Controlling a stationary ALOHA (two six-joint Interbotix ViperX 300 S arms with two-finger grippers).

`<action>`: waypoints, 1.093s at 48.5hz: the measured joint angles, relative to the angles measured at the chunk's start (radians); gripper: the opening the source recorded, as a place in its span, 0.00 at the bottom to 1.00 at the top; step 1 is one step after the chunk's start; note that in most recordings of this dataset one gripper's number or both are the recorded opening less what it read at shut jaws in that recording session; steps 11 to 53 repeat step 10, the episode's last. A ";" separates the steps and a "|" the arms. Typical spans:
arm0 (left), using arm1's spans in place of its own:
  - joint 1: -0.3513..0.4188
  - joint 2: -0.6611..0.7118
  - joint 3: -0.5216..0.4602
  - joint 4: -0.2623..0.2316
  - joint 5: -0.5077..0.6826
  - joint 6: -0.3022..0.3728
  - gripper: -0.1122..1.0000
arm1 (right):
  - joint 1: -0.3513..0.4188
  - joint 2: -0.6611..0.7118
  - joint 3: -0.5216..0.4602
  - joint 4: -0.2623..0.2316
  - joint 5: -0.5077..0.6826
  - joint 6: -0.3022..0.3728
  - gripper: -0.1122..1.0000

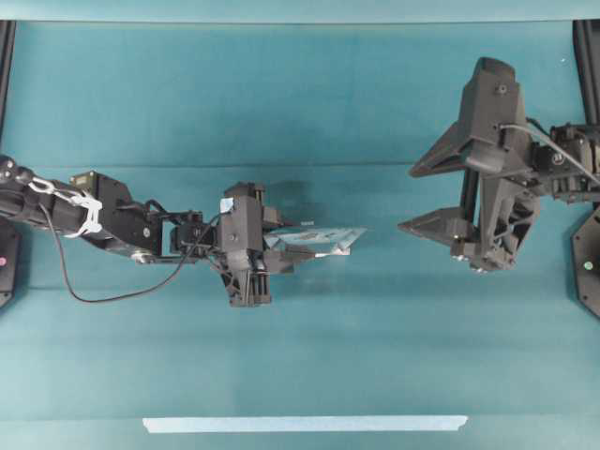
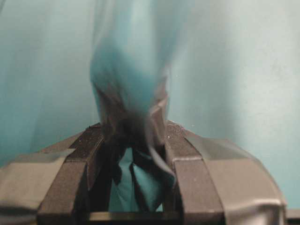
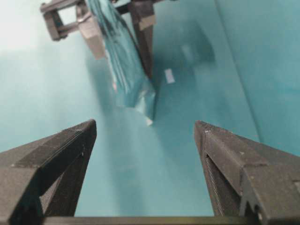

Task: Hand over the silver zip bag and make it stand upright.

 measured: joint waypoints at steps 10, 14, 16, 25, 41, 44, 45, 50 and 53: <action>0.000 0.000 0.000 0.000 0.000 0.000 0.35 | 0.003 0.000 0.000 0.000 -0.009 0.000 0.88; 0.000 0.000 0.000 0.000 0.000 0.000 0.35 | 0.003 0.000 0.000 0.000 -0.009 0.000 0.88; 0.000 0.000 0.000 0.000 0.000 0.000 0.35 | 0.003 0.000 0.000 0.000 -0.009 0.000 0.88; 0.000 0.000 0.000 0.000 0.000 0.000 0.35 | 0.003 0.000 0.000 0.000 -0.009 0.000 0.88; 0.000 0.000 0.000 0.000 0.000 0.000 0.35 | 0.003 0.000 0.000 0.000 -0.009 0.000 0.88; 0.000 0.000 0.000 0.000 0.000 0.000 0.35 | 0.003 0.000 0.000 0.000 -0.009 0.000 0.88; 0.000 0.000 0.000 0.000 0.000 0.000 0.35 | 0.003 0.000 0.000 0.000 -0.009 0.000 0.88; 0.000 0.000 0.000 0.000 0.000 0.000 0.35 | 0.003 0.000 0.000 0.000 -0.009 0.000 0.88; 0.000 0.000 0.000 0.000 0.000 0.000 0.35 | 0.003 0.000 0.000 0.000 -0.009 0.000 0.88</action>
